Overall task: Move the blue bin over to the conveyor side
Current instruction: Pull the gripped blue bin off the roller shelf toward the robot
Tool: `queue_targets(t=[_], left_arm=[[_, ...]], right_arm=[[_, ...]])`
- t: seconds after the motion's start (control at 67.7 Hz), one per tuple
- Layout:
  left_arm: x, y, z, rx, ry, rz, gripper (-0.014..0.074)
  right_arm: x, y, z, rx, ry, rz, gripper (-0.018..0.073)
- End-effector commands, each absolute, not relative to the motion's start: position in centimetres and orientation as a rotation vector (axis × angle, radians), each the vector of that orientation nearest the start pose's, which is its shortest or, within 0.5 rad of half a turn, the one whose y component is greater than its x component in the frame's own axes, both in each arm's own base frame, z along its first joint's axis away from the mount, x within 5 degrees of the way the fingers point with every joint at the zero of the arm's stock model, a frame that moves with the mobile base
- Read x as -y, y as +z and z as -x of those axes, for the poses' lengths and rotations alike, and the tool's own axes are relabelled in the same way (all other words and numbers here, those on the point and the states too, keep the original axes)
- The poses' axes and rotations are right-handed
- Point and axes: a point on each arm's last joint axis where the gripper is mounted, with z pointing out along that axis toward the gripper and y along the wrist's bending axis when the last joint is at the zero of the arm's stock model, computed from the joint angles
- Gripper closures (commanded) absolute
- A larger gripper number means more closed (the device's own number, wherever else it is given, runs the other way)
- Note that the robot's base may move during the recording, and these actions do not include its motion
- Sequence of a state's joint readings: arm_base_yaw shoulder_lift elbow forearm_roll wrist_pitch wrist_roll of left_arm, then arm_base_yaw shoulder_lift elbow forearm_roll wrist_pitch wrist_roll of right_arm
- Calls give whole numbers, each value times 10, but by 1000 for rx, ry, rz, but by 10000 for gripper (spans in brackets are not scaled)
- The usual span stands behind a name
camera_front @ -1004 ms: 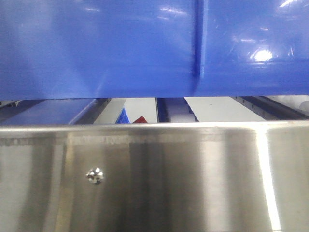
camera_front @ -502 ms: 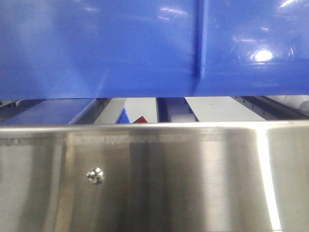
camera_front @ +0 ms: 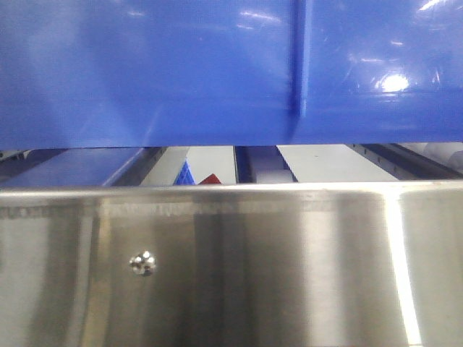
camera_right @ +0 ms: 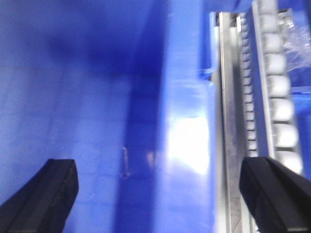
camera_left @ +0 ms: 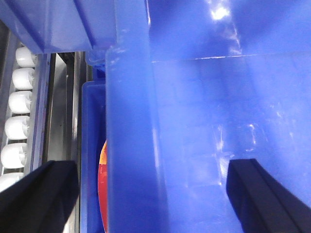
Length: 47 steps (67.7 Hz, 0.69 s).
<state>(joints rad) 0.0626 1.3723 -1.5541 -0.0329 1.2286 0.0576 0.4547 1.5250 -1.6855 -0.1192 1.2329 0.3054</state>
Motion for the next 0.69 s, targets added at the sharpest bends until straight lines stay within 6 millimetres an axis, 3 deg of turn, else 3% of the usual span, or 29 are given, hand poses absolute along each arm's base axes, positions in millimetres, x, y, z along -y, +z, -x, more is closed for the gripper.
queue_targets(t=[0.0, 0.295, 0.399, 0.502, 0.62, 0.65, 0.679], left_arm=[[-14, 424, -270, -2513, -2, 4, 78], [-14, 424, -270, -2513, -2, 4, 78], [-14, 424, -270, -2513, -2, 4, 98], [-14, 424, -270, -2513, -2, 4, 234], [-14, 424, -270, -2513, -2, 4, 529], [-14, 424, -270, -2513, -2, 4, 593], [-14, 424, -270, -2513, -2, 4, 640]], right_arm=[[-128, 415, -289, -2529, 136, 191, 0], [-129, 413, -291, -2537, 132, 192, 1], [-129, 413, -291, -2537, 132, 192, 97], [-129, 413, -291, -2537, 132, 192, 314], [-129, 413, -291, -2537, 132, 192, 650], [-129, 413, -291, -2537, 132, 192, 680], [-129, 413, -291, -2537, 132, 192, 655]])
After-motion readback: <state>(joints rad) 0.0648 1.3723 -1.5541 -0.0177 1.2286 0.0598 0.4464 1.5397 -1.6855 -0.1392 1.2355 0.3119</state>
